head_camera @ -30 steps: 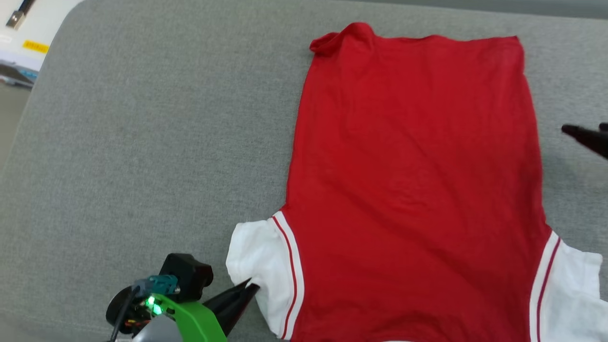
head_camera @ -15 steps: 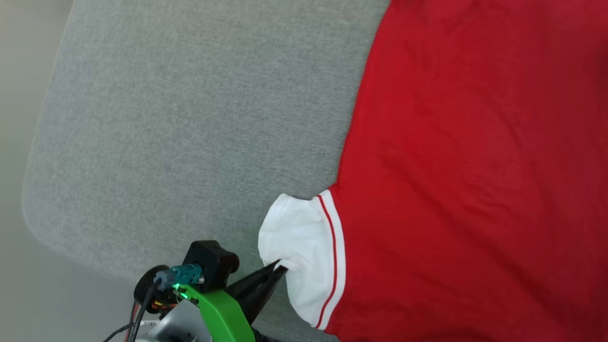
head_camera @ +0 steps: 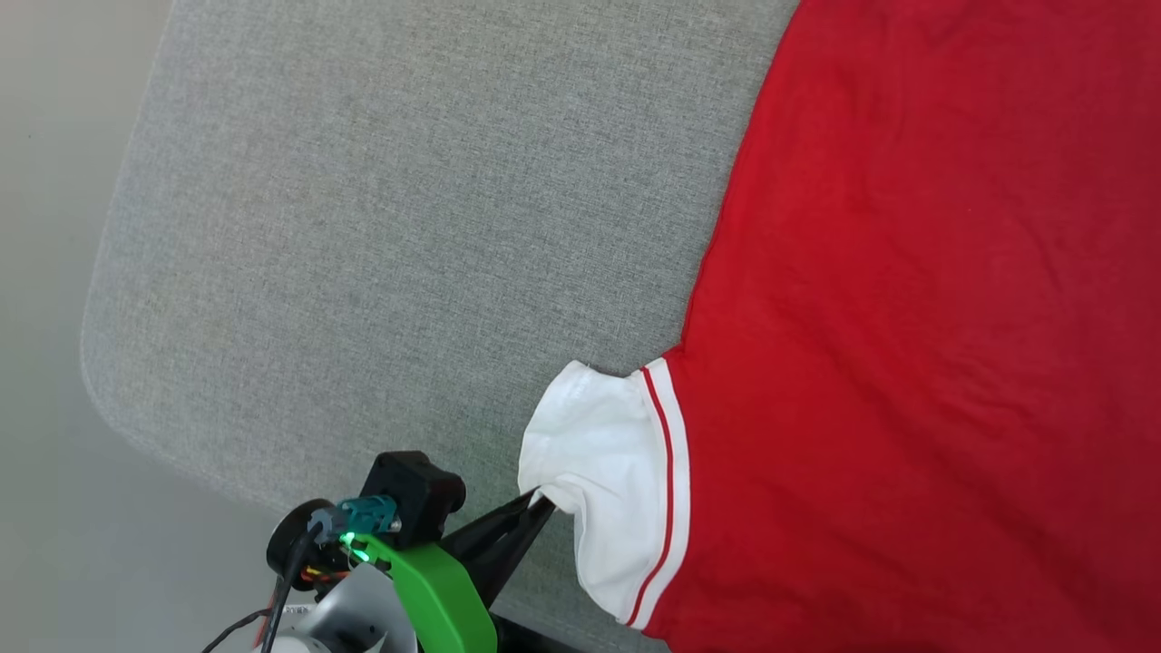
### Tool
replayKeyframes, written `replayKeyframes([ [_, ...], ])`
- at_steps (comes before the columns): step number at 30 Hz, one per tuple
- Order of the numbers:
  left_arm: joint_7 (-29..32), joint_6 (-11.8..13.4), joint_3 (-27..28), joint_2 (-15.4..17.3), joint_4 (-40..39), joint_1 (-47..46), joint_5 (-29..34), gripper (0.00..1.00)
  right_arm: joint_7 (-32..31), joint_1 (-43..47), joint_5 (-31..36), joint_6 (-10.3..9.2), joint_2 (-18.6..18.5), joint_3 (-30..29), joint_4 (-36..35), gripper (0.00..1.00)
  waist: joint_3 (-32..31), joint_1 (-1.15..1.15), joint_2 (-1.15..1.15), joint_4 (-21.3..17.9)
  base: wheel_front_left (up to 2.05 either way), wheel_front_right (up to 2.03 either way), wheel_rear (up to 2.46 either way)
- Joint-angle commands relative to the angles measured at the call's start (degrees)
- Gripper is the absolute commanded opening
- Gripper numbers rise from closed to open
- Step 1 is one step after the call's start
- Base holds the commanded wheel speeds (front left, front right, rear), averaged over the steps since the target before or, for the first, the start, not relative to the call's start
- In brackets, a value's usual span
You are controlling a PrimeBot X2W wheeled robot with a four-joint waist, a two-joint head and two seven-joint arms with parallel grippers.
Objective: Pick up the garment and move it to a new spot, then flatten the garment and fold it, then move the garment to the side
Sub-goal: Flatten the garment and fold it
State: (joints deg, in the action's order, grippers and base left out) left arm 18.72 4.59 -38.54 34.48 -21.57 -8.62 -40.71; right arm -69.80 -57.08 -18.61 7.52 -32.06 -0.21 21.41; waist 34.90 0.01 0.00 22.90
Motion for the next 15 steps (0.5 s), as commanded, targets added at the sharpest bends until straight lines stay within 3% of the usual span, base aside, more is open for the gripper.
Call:
replayKeyframes([
  [1,-0.21,-0.17,0.1,-0.24,0.21,-1.03,0.76,0.0,-0.5,3.8,-0.45,-0.03,0.37,0.76,2.07,0.0,-0.47,-0.01,0.0,-0.27,0.0,0.0,0.0],
  [15,0.82,1.02,0.7,1.05,0.35,-0.48,0.2,0.0,2.99,11.15,-0.54,-0.03,-0.71,-1.01,4.31,0.0,-8.65,-0.01,0.0,-4.32,0.0,0.0,0.0],
])
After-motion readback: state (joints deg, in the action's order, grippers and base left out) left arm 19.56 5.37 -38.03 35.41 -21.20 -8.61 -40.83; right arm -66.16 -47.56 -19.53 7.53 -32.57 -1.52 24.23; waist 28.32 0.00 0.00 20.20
